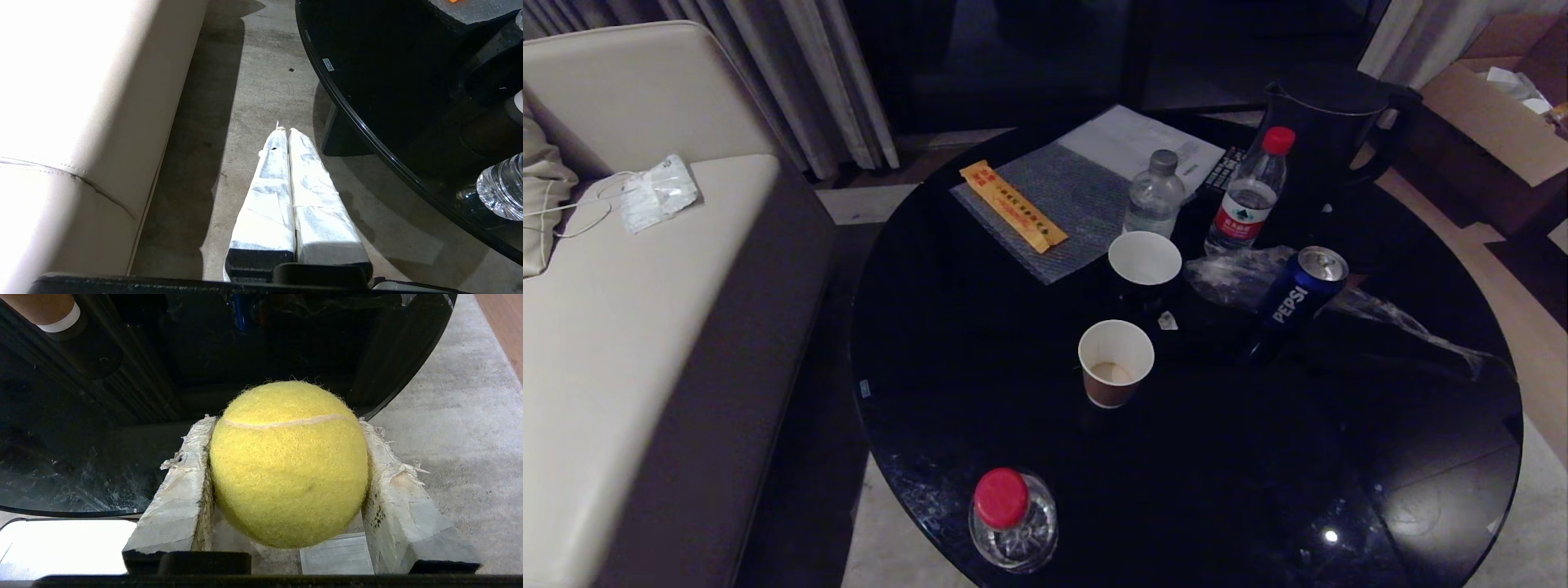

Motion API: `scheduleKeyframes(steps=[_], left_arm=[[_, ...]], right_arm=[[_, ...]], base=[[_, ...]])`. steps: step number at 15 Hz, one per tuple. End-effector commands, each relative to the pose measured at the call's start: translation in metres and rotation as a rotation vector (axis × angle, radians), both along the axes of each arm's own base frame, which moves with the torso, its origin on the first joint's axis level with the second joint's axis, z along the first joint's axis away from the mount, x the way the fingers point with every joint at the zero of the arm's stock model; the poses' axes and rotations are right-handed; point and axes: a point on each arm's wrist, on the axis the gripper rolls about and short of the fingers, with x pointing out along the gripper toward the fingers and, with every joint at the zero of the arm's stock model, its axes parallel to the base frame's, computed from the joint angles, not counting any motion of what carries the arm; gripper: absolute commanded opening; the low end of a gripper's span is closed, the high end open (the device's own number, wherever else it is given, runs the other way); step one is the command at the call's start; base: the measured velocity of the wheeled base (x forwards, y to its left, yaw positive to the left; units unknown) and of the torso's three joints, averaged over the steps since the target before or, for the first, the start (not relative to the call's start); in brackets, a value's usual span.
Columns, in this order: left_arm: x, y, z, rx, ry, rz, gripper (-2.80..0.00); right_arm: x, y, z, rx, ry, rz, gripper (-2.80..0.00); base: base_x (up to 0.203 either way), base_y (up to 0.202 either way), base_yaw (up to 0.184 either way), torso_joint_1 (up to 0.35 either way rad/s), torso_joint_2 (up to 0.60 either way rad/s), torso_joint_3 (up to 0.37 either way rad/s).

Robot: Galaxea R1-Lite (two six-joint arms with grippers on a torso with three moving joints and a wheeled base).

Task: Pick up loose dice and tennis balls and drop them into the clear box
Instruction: Put the ball in the box

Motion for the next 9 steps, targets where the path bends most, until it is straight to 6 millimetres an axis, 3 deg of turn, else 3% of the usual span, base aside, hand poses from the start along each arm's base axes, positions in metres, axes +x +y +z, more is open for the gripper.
scheduleKeyframes(steps=[1,6,9], left_arm=[[0.0002,0.0000,-0.0004,-0.001,0.002,0.001,-2.80],[0.0002,0.0000,-0.0003,-0.003,0.002,0.001,-2.80],[0.0002,0.0000,-0.0004,-0.003,0.002,0.001,-2.80]], right_arm=[[0.0001,0.0000,-0.0002,0.000,0.004,0.000,-2.80],[0.0001,0.0000,-0.0002,0.000,0.004,0.000,-2.80],[0.0001,0.0000,-0.0002,0.000,0.004,0.000,-2.80]], base=[[0.000,0.000,0.000,0.000,0.00,0.000],[0.000,0.000,0.000,0.000,0.00,0.009],[0.000,0.000,0.000,0.002,0.00,0.168]])
